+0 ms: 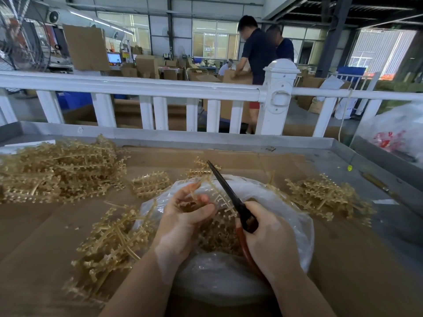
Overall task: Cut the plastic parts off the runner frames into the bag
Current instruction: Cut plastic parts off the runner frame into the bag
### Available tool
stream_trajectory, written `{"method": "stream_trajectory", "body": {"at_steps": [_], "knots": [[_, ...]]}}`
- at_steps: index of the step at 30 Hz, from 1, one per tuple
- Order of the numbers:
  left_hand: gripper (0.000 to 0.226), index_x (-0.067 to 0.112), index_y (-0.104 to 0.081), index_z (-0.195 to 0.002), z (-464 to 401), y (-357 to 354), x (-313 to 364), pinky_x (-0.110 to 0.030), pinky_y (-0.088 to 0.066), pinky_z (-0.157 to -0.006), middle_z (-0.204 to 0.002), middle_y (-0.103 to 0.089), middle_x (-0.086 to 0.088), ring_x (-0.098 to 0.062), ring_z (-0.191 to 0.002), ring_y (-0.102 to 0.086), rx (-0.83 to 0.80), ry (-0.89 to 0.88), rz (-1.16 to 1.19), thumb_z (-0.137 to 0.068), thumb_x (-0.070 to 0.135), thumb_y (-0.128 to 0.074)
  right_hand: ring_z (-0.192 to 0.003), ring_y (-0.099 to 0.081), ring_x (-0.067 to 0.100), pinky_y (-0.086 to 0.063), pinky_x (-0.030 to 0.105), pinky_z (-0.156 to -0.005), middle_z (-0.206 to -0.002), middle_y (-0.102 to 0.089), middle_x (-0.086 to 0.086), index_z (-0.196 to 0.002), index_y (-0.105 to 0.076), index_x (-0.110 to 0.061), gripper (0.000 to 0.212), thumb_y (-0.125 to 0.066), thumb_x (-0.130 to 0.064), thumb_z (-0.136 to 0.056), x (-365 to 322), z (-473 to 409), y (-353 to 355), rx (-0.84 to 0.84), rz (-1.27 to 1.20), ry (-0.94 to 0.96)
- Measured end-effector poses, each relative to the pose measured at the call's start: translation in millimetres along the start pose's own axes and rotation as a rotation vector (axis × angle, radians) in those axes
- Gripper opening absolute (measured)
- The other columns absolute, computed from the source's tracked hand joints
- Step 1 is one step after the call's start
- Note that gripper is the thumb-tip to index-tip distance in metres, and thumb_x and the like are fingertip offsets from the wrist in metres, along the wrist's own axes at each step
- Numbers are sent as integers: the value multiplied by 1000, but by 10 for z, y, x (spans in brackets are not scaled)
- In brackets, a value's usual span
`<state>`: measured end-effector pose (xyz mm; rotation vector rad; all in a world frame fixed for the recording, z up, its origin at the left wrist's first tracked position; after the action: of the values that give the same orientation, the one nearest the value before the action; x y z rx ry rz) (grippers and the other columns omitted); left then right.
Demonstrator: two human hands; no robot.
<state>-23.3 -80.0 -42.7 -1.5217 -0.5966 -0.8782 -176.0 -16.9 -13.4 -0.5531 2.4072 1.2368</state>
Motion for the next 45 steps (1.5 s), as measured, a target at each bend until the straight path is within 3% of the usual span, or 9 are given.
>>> {"method": "stream_trajectory", "body": {"at_steps": [6, 13, 17, 23, 27, 30, 36, 41, 45], "knots": [[45, 13, -58, -100, -13, 12, 42, -30, -59, -68, -72, -72, -3, -18, -81, -72, 91, -129, -21, -59, -1, -70, -71, -58, 6, -44, 17, -65, -73, -64, -14, -94, -67, -27, 13, -68, -23, -82, -3, -2, 1, 8, -3, 7], [34, 11, -59, -101, 8, 12, 71, -26, -58, -66, -92, -74, -14, -21, -84, -73, 113, -122, 55, -71, -3, -64, -64, -48, 1, -33, 3, -57, -66, -52, -19, -89, -66, -24, 8, -70, -23, -82, 0, -4, 23, 34, -23, -3], [33, 4, -61, -104, 0, 32, 106, -26, -58, -76, -91, -74, -11, -20, -86, -72, 146, -141, 106, -74, -10, -60, -61, -46, 3, -30, 5, -55, -64, -51, -18, -87, -65, -24, 9, -71, -24, -81, -7, 0, 23, 38, 8, 6], [13, 14, -60, -100, 38, 0, 120, -28, -59, -62, -85, -74, -8, -21, -75, -72, 115, -161, -15, -93, 8, -51, -71, -58, 6, -45, 18, -62, -73, -63, -14, -95, -67, -28, 16, -72, -27, -80, -22, 21, -16, -8, 21, 43], [45, 11, -58, -119, 55, -17, 127, -28, -58, -63, -104, -71, -17, -24, -81, -71, 51, -90, 102, -77, -7, -61, -78, -61, 7, -46, 18, -70, -81, -68, -12, -100, -69, -28, 18, -68, -30, -82, -28, 27, -62, -45, 61, 59], [67, 3, -53, -124, 57, -21, 117, -28, -57, -64, -102, -66, -21, -23, -79, -70, 68, -90, 28, -61, -16, -65, -80, -61, 5, -40, 11, -70, -82, -68, -13, -102, -68, -29, 19, -68, -32, -82, -17, 17, -70, -56, 70, 42], [47, 12, -50, -98, 24, 18, 125, -27, -59, -64, -82, -72, -13, -22, -74, -72, 123, -173, 173, -59, -11, -63, -73, -52, 0, -34, 5, -64, -73, -62, -18, -91, -65, -34, 19, -70, -45, -77, -23, 5, -30, -47, -4, 22], [35, 13, -51, -90, 18, 71, 140, -22, -56, -57, -75, -69, -9, -17, -65, -68, 165, -198, 191, -65, -8, -64, -88, -52, 2, -42, 21, -79, -86, -61, -18, -100, -62, -35, 28, -65, -52, -77, -43, 19, -84, -128, -50, 44], [32, 12, -51, -89, 25, 87, 172, -19, -54, -53, -75, -59, -11, -14, -56, -63, 181, -213, 252, -64, -4, -64, -92, -50, 1, -37, 17, -81, -93, -61, -19, -105, -60, -37, 36, -58, -59, -77, -56, 29, -108, -172, 0, 69]]}}
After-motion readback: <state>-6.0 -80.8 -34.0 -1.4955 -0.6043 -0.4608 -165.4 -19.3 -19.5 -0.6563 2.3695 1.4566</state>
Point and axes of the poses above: each hand's wrist, its own z-axis away from the middle knuckle, its own y-axis out of the back of the hand, x = y × z, the point moved 6 cm from there along -z, towards the middle knuckle
